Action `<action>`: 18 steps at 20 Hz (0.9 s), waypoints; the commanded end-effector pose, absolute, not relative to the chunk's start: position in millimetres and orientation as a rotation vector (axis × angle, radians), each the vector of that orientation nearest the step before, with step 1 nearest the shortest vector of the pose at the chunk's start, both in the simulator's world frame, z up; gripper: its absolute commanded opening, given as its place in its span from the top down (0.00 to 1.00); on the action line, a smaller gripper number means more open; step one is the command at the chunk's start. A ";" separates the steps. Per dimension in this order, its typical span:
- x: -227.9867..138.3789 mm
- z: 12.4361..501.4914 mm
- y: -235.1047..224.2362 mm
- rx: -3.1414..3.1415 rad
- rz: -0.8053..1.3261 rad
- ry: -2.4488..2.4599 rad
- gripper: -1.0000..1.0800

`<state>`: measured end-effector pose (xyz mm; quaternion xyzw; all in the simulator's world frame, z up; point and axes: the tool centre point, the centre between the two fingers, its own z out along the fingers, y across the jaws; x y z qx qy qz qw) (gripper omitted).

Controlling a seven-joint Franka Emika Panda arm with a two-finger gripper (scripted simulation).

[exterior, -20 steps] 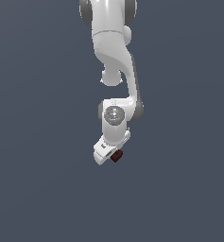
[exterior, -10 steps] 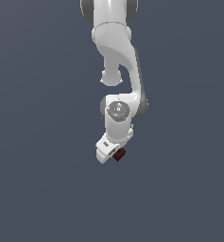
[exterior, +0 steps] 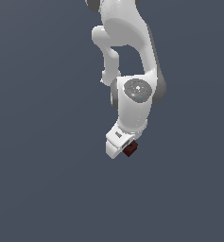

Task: Pick up the object and move it to a goal position.

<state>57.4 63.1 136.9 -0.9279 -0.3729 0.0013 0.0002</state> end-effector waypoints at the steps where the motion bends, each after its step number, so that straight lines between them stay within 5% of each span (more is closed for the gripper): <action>1: 61.4 164.3 75.8 -2.915 0.001 -1.172 1.00; 18: 87.9 317.1 149.5 -2.915 0.000 -1.170 1.00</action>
